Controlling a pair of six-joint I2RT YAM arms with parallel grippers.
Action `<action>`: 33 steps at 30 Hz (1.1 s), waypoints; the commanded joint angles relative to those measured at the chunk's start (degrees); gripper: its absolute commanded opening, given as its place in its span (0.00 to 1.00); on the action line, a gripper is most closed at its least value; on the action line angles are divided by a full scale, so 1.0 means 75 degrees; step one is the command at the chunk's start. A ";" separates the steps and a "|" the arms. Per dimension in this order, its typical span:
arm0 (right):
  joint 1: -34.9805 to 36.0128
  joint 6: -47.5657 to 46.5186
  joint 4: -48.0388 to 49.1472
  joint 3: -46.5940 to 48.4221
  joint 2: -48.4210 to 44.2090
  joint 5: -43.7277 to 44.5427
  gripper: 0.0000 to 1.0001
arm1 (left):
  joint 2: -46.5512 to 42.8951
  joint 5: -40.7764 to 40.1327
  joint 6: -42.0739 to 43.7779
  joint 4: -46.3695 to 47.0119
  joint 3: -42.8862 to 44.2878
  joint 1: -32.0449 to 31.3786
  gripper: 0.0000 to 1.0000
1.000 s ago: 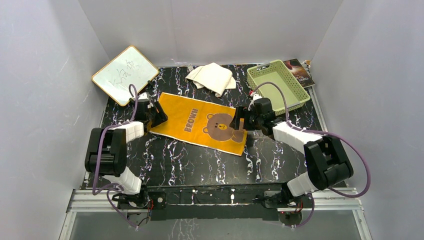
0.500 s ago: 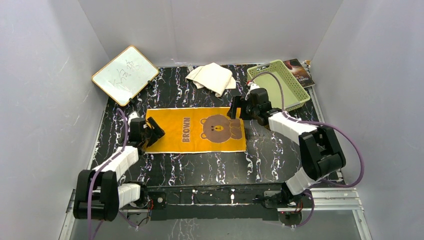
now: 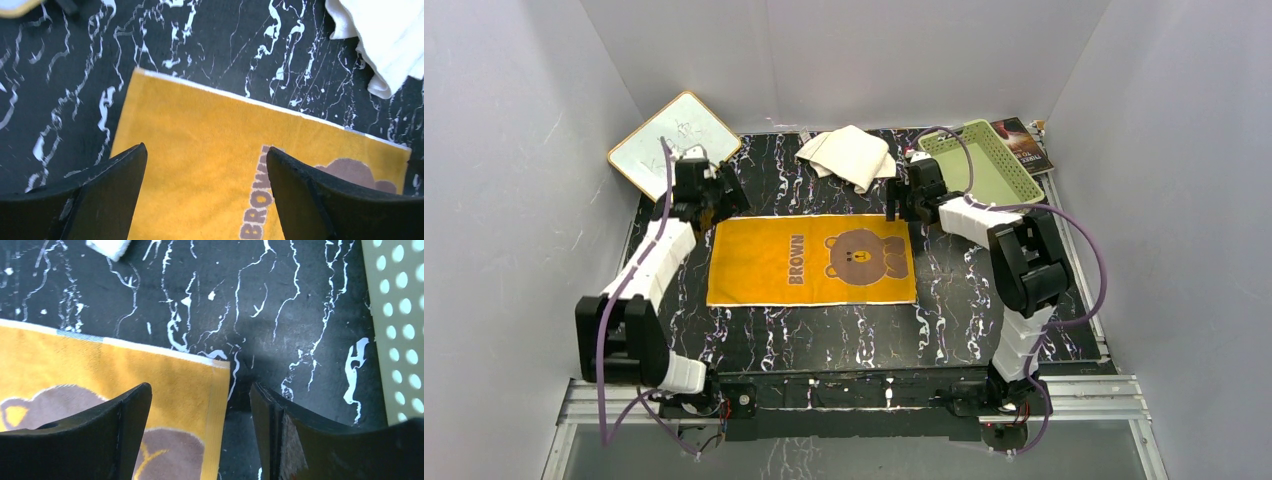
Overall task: Roll the towels
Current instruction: Fold the towel at the center of the board.
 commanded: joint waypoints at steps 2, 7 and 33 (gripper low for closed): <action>-0.0037 -0.0526 -0.0188 0.0683 0.0371 0.0581 0.66 | 0.0858 0.0470 0.1645 -0.1872 0.1461 0.0422 0.89; -0.0038 -0.0591 -0.0179 0.0601 0.0549 0.0756 0.63 | 0.1299 0.0953 0.2085 -0.2074 0.1620 0.1012 0.89; 0.0081 -0.0747 -0.0182 0.0906 0.1406 0.1486 0.45 | 0.1966 0.0775 0.2778 -0.2382 0.1911 0.1194 0.87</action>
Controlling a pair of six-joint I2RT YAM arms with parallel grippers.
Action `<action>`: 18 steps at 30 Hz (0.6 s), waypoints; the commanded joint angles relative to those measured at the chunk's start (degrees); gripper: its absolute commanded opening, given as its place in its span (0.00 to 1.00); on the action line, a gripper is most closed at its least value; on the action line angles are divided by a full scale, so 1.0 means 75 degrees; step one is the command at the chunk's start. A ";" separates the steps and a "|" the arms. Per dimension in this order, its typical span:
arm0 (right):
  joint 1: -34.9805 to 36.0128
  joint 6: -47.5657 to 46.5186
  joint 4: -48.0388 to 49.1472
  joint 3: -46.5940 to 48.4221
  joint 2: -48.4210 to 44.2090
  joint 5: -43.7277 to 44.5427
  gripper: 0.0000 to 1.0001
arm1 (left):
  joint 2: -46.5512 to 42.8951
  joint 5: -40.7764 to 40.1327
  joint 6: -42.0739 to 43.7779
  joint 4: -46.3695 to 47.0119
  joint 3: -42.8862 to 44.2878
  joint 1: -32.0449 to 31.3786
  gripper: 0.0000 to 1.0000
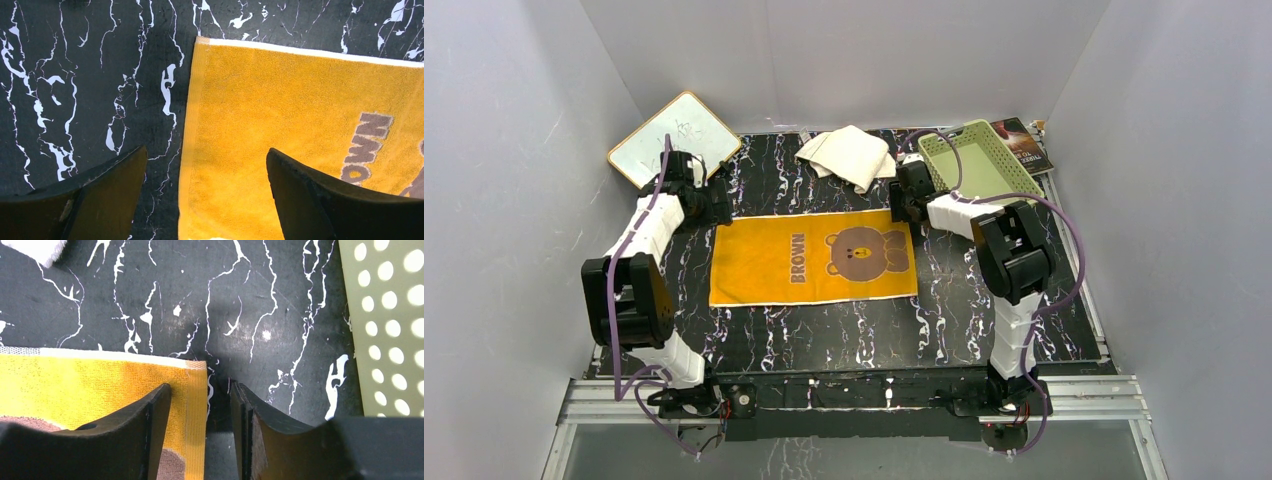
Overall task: Roll the towels
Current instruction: Fold the towel at the center of the board.
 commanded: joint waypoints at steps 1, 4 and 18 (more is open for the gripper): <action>-0.0038 -0.0085 -0.0048 0.0282 0.0360 0.0190 0.44 | 0.0092 0.0052 0.0144 -0.0192 0.0206 0.0058 0.87; -0.0110 -0.0086 -0.0054 0.0367 0.0456 -0.0034 0.28 | 0.0111 0.0071 0.0158 -0.0191 0.0223 0.0070 0.87; -0.0465 0.0002 -0.0203 0.0235 -0.0363 -0.0679 0.00 | 0.0989 0.1760 0.0829 0.0802 0.0787 0.0079 0.84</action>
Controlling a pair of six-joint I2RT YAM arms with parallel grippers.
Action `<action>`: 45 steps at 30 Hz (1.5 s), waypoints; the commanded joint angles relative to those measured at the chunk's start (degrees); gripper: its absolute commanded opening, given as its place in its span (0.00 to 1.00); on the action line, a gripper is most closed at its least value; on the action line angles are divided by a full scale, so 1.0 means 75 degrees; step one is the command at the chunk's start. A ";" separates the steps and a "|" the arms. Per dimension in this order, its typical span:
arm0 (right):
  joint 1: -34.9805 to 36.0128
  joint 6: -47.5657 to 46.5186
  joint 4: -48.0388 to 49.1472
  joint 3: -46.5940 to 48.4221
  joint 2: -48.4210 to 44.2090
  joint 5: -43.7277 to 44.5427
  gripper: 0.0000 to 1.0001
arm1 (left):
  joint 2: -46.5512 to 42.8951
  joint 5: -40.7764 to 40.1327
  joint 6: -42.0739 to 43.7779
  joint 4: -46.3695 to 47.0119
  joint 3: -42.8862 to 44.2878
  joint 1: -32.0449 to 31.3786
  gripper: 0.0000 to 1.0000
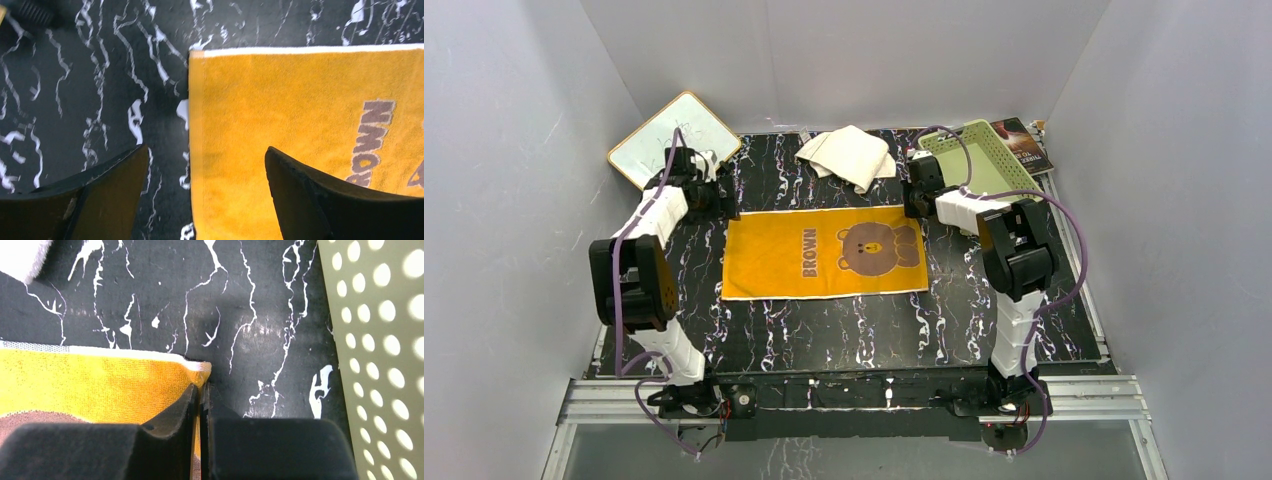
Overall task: Roll the towels
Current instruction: Fold the towel at the center of the board.
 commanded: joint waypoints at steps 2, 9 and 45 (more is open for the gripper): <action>-0.0050 -0.0004 -0.0282 -0.0003 -0.0643 -0.0221 0.00 | 0.0460 0.0921 0.0292 0.0621 0.0572 0.0044 0.82; -0.0053 -0.0045 -0.0212 -0.0255 -0.0956 -0.0489 0.00 | 0.1402 0.0760 0.0477 0.0705 0.0956 -0.0039 0.74; -0.0133 -0.0007 0.0243 -0.0455 -0.1437 -0.0233 0.00 | 0.1574 -0.1526 0.0033 0.1680 0.0439 -0.0887 0.00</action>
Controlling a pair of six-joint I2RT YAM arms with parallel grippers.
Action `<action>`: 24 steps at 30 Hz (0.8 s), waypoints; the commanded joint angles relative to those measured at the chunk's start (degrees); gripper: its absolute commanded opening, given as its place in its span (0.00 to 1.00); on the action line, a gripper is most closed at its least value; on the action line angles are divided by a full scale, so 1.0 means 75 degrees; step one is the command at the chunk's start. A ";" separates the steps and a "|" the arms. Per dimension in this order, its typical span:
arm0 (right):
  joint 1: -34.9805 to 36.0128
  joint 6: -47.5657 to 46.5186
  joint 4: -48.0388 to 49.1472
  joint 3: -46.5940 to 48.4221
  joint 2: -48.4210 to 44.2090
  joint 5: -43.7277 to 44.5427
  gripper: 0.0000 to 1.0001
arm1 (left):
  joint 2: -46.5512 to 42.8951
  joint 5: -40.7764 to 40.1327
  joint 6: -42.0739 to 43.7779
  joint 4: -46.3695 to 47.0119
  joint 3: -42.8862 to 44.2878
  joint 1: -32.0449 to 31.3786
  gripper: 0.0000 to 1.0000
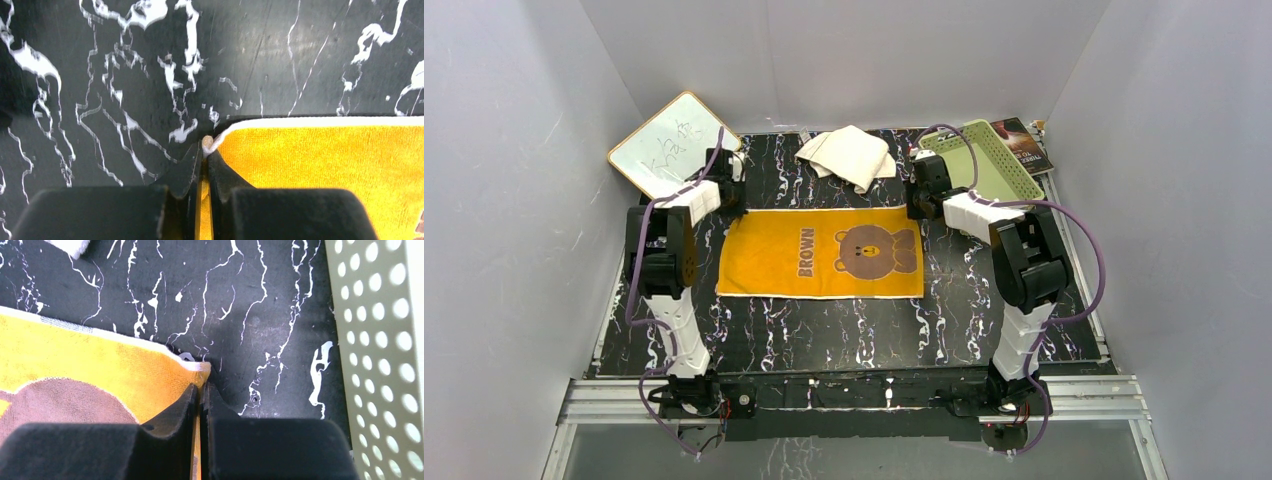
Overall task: Roll the towels
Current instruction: Fold the towel at the center of the board.
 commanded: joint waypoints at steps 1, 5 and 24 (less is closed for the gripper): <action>-0.0156 0.0053 0.0666 0.0129 -0.0519 0.0280 0.00 | -0.1116 -0.0160 -0.0322 0.0461 -0.0801 0.0152 0.00; -0.0380 0.0150 0.0727 0.0641 -0.0331 0.0105 0.00 | -0.2179 0.0248 -0.0633 0.1877 -0.1653 0.0546 0.00; -0.0574 0.0276 0.1208 0.0408 -0.0653 0.0444 0.00 | -0.4027 0.1097 -0.1094 0.4271 -0.3887 0.0941 0.00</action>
